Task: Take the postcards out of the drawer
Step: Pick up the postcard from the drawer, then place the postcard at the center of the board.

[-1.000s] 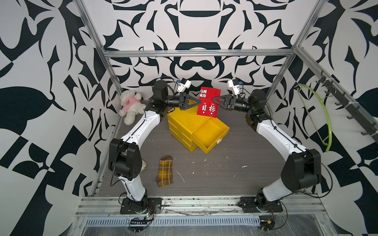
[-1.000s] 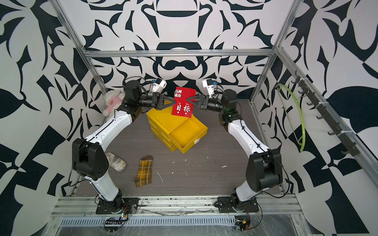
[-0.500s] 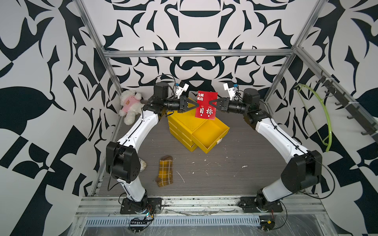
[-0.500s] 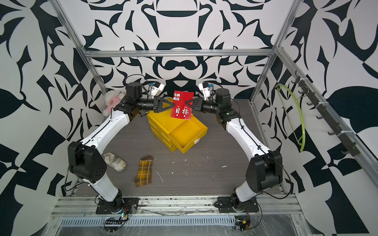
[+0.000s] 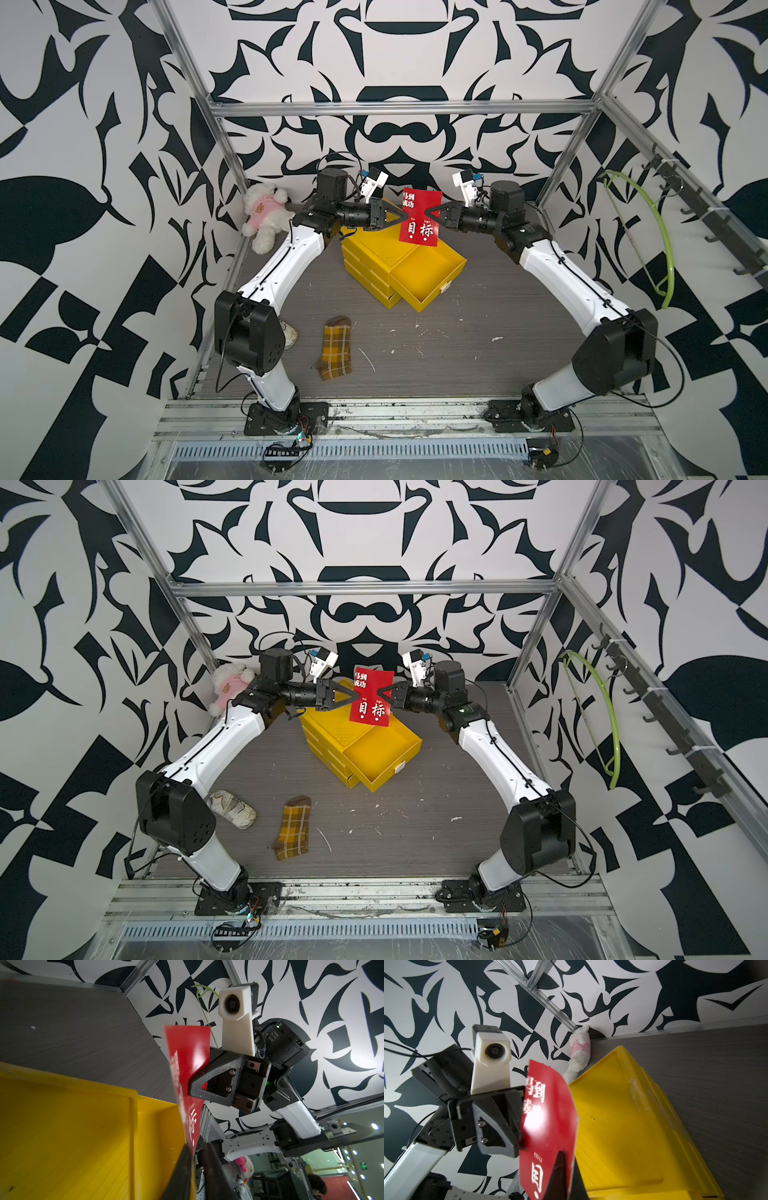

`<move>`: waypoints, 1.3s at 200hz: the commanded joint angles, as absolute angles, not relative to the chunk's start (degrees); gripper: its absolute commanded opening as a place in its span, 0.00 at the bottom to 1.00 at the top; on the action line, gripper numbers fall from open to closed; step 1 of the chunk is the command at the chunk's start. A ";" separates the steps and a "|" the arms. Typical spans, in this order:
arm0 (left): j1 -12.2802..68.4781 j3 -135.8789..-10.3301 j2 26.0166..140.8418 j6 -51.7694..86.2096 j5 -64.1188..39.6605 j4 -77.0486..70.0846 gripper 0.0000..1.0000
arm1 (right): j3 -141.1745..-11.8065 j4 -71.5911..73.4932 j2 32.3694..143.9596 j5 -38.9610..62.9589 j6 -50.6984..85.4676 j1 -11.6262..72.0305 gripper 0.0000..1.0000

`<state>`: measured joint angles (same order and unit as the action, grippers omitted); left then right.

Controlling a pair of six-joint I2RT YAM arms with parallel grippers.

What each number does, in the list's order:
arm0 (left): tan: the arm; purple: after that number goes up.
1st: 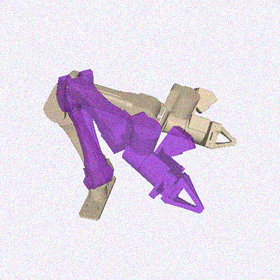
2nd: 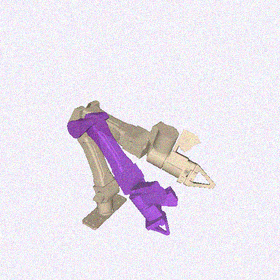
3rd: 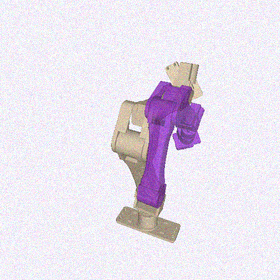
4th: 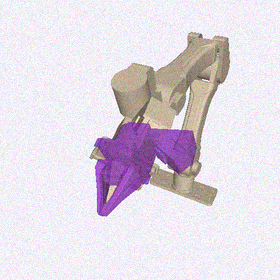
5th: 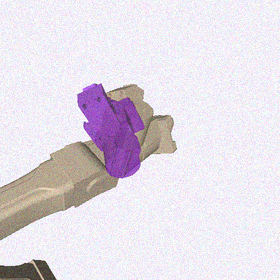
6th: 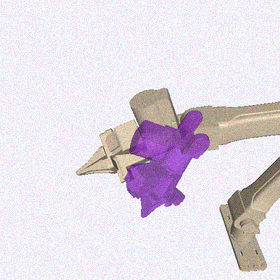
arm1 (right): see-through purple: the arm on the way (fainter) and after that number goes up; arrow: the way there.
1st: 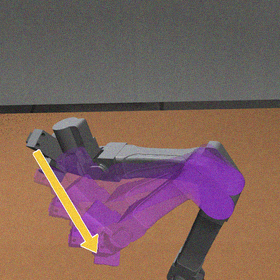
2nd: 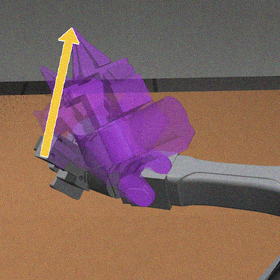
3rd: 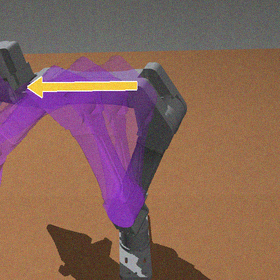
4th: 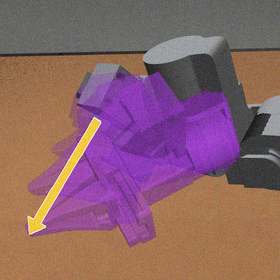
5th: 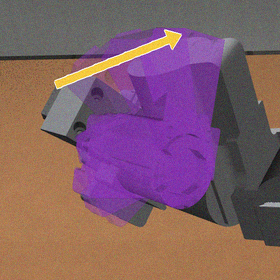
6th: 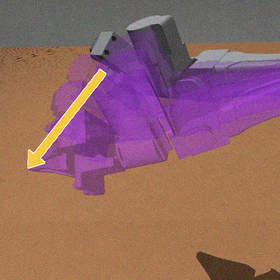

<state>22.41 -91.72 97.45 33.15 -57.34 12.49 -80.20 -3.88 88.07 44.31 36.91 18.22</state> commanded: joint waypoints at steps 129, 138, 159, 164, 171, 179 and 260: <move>20.13 -91.89 91.60 22.16 -39.12 22.30 0.80 | -91.41 -31.63 86.49 35.07 15.27 -1.45 0.00; 20.13 -91.38 91.28 22.15 -38.78 21.92 0.80 | -92.42 -34.73 88.30 31.89 12.51 -2.03 0.00; 20.13 -90.98 91.23 22.15 -38.85 21.36 0.80 | -96.09 -42.33 95.07 32.62 7.80 -4.11 0.00; 20.12 -90.98 91.32 22.15 -38.89 21.28 0.80 | -97.22 -44.38 97.39 34.60 6.47 -4.65 0.00; 20.13 -91.03 91.49 22.15 -39.01 21.27 0.80 | -99.09 -47.32 100.46 36.72 4.53 -5.22 0.00; 20.13 -91.10 91.66 22.23 -39.19 21.31 0.80 | -101.34 -50.94 103.89 38.03 2.75 -5.52 0.00; 20.13 -89.98 91.62 21.62 -39.37 21.27 0.80 | -108.65 -55.97 124.48 42.40 1.51 -6.50 0.00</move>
<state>20.21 -91.02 92.31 22.52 -39.62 20.88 -106.87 -54.72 125.12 39.90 2.04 -6.66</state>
